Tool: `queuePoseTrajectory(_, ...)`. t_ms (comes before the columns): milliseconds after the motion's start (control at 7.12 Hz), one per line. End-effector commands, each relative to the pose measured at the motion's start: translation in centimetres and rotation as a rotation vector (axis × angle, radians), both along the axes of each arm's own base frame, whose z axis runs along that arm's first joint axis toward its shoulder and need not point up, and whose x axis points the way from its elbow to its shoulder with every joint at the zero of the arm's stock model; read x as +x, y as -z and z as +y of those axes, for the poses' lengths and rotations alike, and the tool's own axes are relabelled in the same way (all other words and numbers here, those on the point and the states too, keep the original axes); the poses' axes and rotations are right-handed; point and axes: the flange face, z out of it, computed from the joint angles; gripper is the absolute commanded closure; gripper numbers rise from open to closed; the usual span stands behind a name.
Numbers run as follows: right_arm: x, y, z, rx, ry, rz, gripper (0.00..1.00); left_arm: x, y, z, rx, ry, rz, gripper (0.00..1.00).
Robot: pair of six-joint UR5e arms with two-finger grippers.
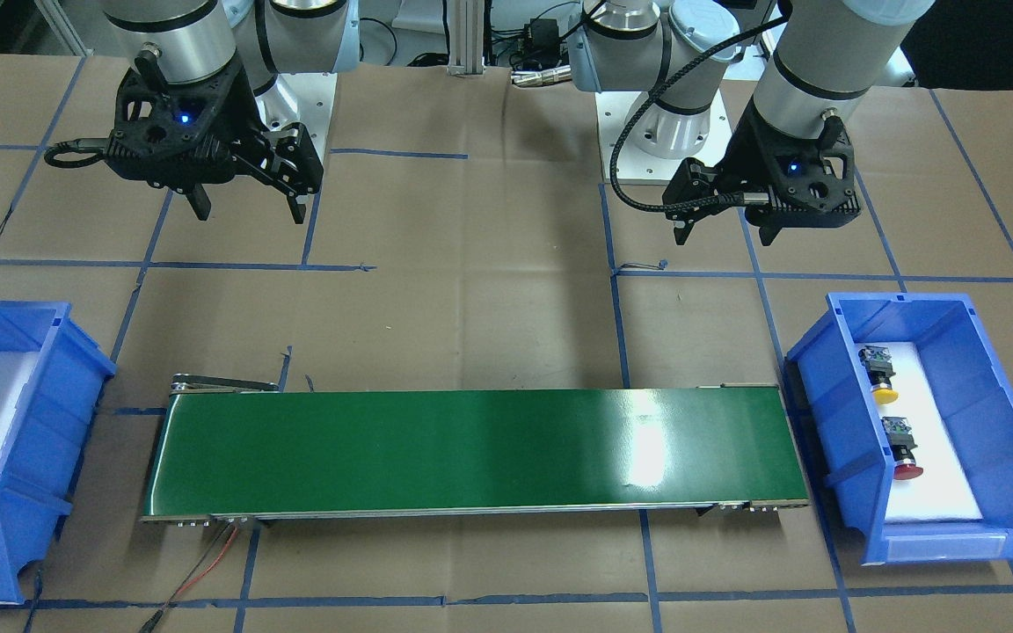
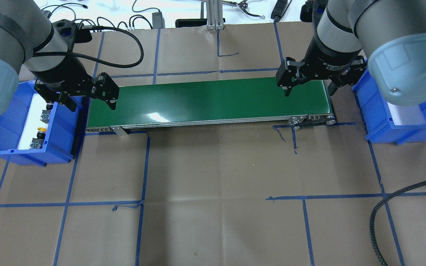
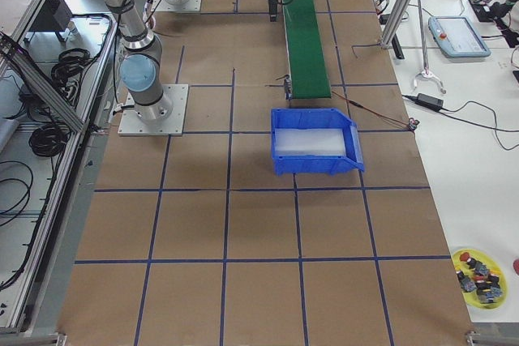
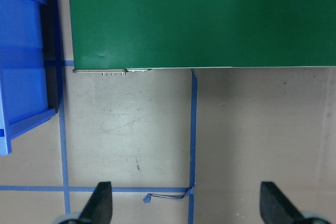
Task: Transport two buttons from left to right
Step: 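Move the left gripper over the blue bin holding the buttons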
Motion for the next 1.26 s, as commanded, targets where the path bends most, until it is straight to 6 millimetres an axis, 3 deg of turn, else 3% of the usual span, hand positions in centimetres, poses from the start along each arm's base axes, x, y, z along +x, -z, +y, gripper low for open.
queuePoseTrajectory(0, 0.0, 0.2, 0.0, 0.007, -0.002, 0.001, 0.00, 0.0, 0.0, 0.1, 0.000, 0.000, 0.000, 0.00)
queuePoseTrajectory(842, 0.0, 0.3, -0.4, 0.004, -0.001, 0.001, 0.00, 0.2, 0.1, 0.0, 0.001, 0.000, 0.000, 0.00)
queuePoseTrajectory(1123, 0.0, 0.3, -0.5, 0.004, -0.001, 0.001, 0.00, 1.8, -0.1, -0.2, 0.000, 0.102, -0.006, 0.00)
